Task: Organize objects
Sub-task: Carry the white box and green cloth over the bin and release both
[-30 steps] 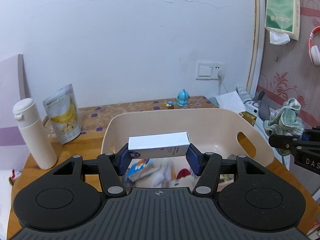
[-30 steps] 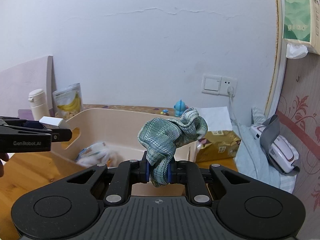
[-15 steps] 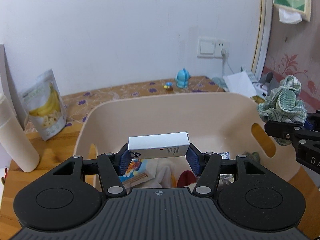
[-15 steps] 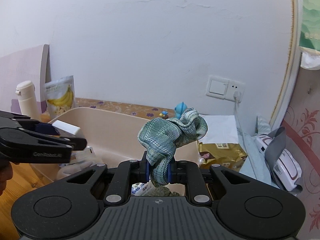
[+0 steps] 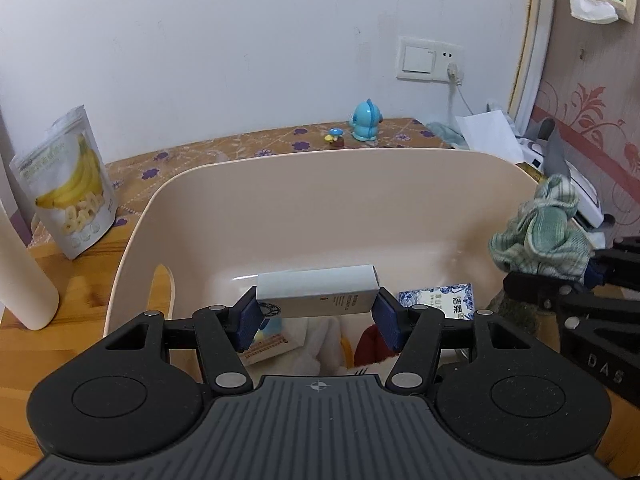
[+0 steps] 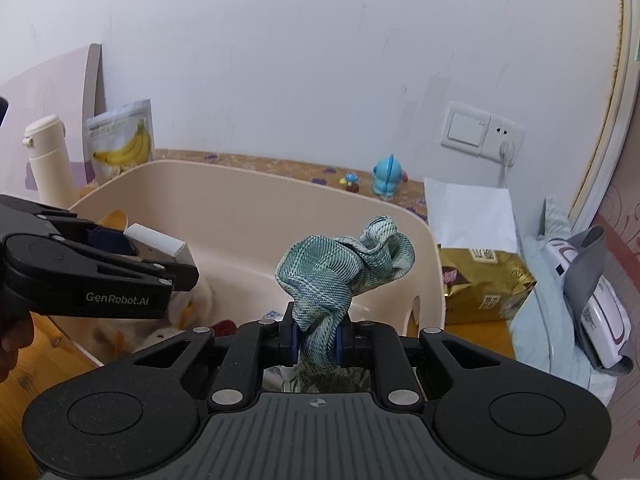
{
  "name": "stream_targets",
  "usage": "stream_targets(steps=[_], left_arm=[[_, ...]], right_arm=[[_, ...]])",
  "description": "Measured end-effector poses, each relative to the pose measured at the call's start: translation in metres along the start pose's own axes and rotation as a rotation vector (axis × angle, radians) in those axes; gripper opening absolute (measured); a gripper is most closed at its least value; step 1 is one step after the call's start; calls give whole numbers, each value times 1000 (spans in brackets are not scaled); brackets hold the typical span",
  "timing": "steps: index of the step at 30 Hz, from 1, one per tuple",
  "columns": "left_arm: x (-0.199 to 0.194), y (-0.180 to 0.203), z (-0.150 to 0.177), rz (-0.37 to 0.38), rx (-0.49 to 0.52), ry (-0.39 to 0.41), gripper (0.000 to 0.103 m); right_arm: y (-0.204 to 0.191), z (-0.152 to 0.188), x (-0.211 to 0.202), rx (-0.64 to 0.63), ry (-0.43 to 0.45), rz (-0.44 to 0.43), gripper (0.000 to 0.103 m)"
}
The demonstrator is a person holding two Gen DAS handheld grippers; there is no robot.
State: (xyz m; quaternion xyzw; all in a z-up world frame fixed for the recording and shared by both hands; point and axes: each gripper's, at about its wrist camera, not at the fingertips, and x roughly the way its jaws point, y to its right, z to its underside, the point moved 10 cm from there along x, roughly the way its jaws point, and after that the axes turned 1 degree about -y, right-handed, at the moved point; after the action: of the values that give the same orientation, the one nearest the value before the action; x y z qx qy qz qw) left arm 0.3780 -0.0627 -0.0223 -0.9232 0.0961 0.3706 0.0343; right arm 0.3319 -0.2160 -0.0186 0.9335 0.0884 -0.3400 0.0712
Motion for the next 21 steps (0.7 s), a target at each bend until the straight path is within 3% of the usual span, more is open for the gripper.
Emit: stream_targets(steps=[8, 10, 13, 18, 21], left_arm=[[-11, -4, 1, -22, -45, 3, 81], [-15, -5, 1, -41, -44, 11, 81], [-24, -4, 2, -46, -54, 24, 81], [-42, -4, 2, -62, -62, 50, 84], [-51, -5, 4, -72, -58, 62, 84]], right_arm=[[4, 1, -6, 22, 7, -6, 47], [6, 0, -11, 31, 17, -5, 62], [9, -1, -18, 48, 29, -8, 72], [10, -2, -28, 64, 46, -4, 80], [12, -2, -35, 88, 55, -8, 90]])
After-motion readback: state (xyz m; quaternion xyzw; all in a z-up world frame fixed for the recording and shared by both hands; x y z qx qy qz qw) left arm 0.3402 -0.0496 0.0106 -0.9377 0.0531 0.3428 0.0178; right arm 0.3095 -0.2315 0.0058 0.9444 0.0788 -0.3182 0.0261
